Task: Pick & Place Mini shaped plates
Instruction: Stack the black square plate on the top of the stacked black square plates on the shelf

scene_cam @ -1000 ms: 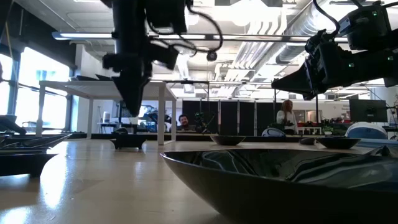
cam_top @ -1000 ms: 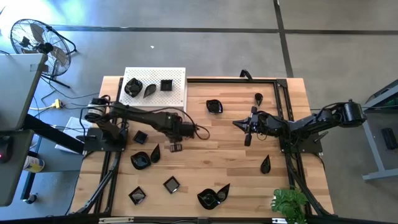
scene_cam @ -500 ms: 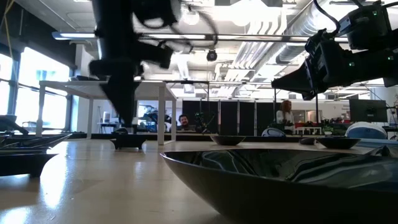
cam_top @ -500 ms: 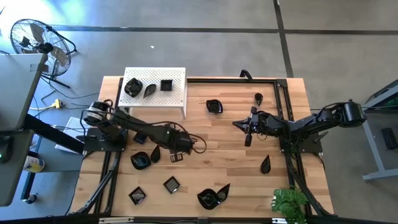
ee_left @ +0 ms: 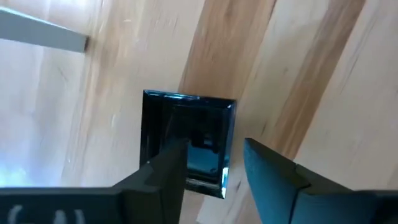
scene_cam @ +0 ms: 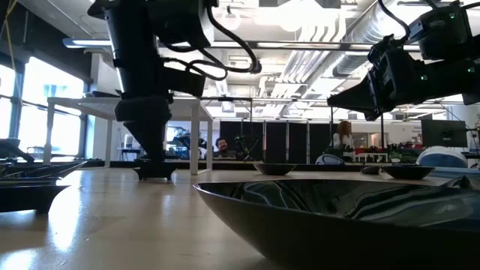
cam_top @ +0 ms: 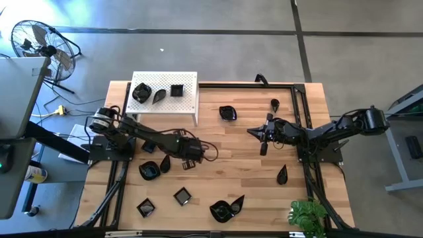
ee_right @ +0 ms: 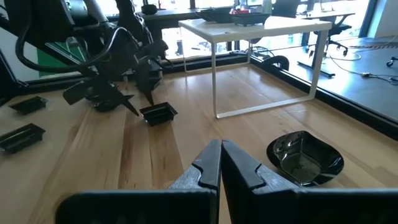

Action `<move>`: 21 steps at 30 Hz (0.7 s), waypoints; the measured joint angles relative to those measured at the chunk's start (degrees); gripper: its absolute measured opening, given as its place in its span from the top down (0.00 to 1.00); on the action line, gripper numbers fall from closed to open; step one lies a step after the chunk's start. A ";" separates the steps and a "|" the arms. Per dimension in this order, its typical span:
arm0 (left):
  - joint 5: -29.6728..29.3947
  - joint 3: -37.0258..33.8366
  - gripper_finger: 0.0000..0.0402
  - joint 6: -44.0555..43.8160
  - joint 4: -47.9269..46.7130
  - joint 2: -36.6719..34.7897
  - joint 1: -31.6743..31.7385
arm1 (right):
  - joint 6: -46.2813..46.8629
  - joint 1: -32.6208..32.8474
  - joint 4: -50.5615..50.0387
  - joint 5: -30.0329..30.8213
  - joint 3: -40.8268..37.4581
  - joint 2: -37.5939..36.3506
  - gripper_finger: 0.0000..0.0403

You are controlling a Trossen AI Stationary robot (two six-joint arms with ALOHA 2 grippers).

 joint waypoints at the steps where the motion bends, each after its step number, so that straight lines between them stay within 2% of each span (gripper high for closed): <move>1: -0.02 -0.12 0.66 0.02 0.87 0.00 0.00 | -0.02 0.00 0.00 0.00 0.00 0.00 1.00; 8: 0.37 -3.31 0.76 1.00 4.46 -0.04 -0.02 | -0.31 0.00 -0.54 0.00 0.00 0.00 1.00; 21: -0.21 -3.51 0.77 2.51 5.37 1.89 -0.02 | -0.44 0.00 -0.52 -0.02 0.00 0.00 1.00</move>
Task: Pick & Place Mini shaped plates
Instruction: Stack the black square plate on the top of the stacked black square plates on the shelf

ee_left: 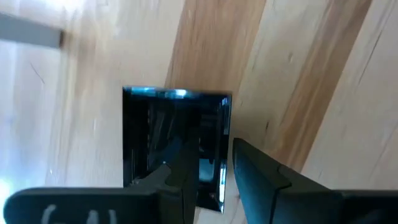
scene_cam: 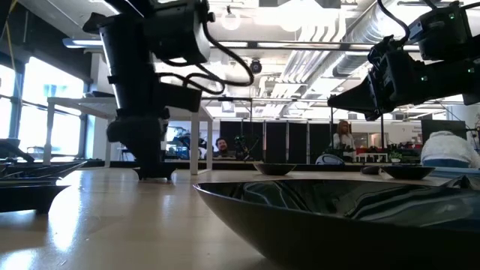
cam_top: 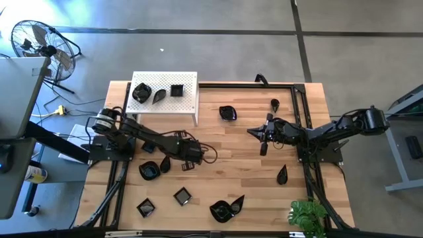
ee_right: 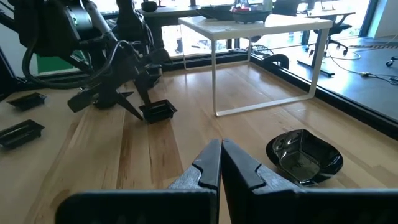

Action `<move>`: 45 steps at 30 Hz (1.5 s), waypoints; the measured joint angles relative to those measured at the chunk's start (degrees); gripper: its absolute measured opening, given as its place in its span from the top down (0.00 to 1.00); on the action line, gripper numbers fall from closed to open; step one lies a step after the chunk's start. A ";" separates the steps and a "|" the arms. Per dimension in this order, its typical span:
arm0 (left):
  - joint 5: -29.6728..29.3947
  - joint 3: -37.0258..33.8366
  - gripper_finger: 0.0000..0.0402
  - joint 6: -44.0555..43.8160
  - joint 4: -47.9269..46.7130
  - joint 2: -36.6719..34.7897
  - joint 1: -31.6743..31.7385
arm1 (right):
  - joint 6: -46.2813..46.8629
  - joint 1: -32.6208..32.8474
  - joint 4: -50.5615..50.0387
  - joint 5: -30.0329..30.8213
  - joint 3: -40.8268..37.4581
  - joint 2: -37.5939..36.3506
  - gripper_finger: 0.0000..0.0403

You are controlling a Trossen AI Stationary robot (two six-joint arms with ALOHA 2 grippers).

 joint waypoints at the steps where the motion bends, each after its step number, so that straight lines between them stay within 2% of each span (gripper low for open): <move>1: 0.04 0.10 0.77 0.00 0.37 0.26 0.00 | 0.00 0.00 0.02 0.02 0.00 0.00 1.00; 10: -0.24 0.04 0.78 0.14 0.74 0.34 -0.11 | 0.00 0.00 0.04 0.21 0.00 0.00 1.00; 19: 1.50 0.13 0.97 1.95 0.70 0.34 -0.82 | 0.00 0.00 0.02 0.21 0.00 -0.01 1.00; 22: 1.52 0.95 0.98 2.01 -0.56 0.34 -1.20 | 0.00 0.00 0.02 0.21 0.00 0.00 1.00; 30: 1.33 6.55 0.99 5.02 -8.18 0.08 -1.66 | 0.00 0.00 0.02 0.19 0.00 0.00 1.00; 37: -0.38 13.22 0.99 8.99 -14.57 -4.27 -1.90 | 0.02 -0.01 -0.08 -0.02 0.00 0.00 1.00; 45: -6.99 23.61 0.99 12.85 -25.44 -8.90 -1.80 | 0.00 -0.01 -0.42 -0.01 0.00 0.00 1.00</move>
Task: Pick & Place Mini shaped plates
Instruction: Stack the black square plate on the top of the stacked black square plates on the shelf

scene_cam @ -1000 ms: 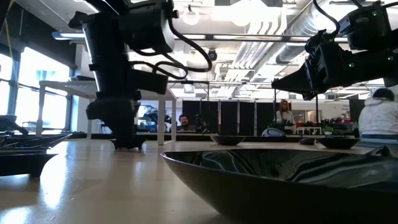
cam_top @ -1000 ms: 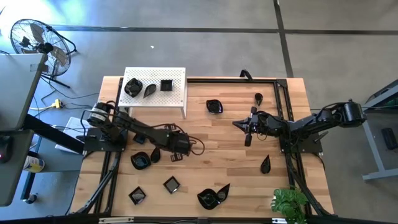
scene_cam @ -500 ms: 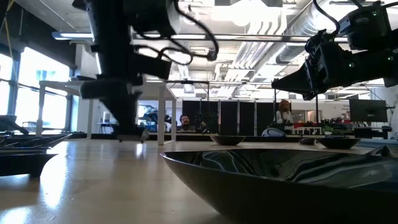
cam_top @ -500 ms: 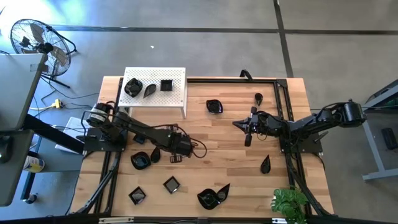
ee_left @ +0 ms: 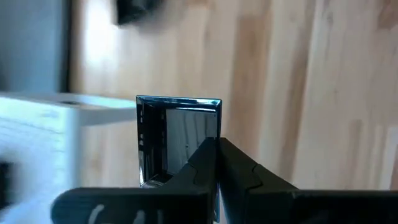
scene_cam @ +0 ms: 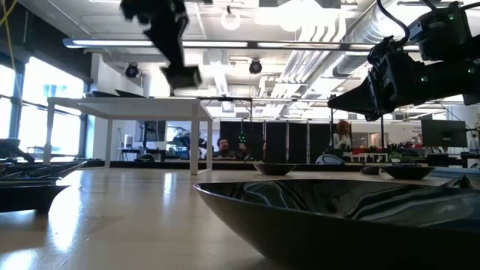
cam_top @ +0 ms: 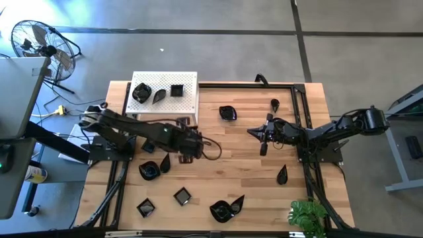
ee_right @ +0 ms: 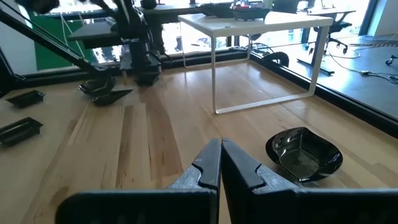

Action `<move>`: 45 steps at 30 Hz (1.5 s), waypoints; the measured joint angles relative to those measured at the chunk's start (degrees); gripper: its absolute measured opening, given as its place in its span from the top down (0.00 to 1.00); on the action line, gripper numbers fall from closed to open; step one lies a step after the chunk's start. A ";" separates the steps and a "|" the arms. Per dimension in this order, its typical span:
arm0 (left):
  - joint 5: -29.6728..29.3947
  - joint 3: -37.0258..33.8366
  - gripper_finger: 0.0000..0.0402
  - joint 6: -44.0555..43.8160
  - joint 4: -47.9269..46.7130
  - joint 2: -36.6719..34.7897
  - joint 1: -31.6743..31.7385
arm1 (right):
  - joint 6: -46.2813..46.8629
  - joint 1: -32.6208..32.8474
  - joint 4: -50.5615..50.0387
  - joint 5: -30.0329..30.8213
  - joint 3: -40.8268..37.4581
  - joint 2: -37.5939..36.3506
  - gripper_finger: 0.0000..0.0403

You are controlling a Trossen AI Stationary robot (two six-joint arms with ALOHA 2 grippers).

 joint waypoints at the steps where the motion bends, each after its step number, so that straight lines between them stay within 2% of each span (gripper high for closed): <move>1: -1.01 1.05 0.99 0.71 -0.60 -0.68 0.32 | 0.00 0.01 0.04 0.00 0.00 0.00 1.00; 7: -3.08 4.00 0.99 4.63 -5.60 -3.50 3.89 | 0.08 -0.01 0.26 -0.02 0.00 -0.02 1.00; 19: -3.79 4.25 0.99 18.42 -4.37 -6.72 16.57 | 0.08 0.01 0.07 -0.22 0.00 0.00 1.00; 32: 3.98 2.77 0.99 26.26 -0.89 -6.49 29.80 | 0.18 0.01 0.02 -0.45 0.00 0.00 1.00; 45: 5.20 -2.16 0.99 31.03 3.80 -7.63 36.41 | 0.20 0.01 -0.18 -0.70 0.00 0.00 1.00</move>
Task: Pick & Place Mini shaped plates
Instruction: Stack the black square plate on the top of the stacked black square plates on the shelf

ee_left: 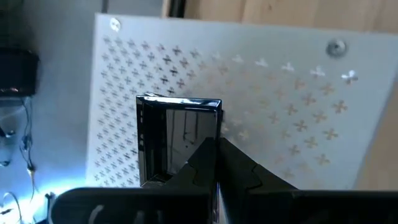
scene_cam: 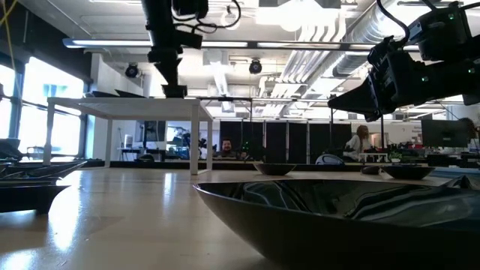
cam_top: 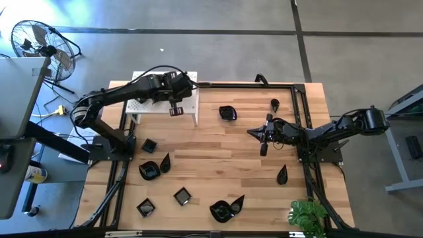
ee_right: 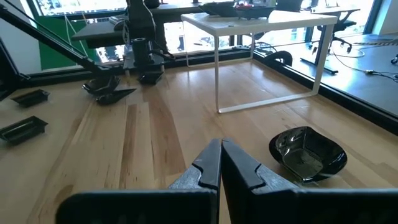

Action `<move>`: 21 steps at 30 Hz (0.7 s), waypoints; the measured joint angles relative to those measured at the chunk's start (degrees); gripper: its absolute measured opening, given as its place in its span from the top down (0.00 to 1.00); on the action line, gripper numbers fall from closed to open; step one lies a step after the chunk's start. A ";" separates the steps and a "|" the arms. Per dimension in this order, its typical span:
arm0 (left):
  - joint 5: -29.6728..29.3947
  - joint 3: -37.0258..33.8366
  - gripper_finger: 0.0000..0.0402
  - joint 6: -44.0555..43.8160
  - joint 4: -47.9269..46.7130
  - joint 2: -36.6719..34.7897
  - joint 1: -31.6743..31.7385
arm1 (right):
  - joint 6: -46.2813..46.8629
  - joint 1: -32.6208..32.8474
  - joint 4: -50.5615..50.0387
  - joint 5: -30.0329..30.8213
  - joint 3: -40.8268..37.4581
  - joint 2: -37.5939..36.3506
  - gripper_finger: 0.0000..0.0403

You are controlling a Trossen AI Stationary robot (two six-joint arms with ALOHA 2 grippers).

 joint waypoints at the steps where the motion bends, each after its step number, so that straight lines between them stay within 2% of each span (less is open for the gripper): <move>1: 0.08 -0.20 0.99 0.48 1.03 -0.50 0.00 | -0.02 0.00 0.00 0.00 0.00 0.00 1.00; 21: -0.34 -0.81 0.99 3.66 2.83 -1.42 0.00 | 0.40 0.00 0.02 -0.12 0.00 0.00 1.00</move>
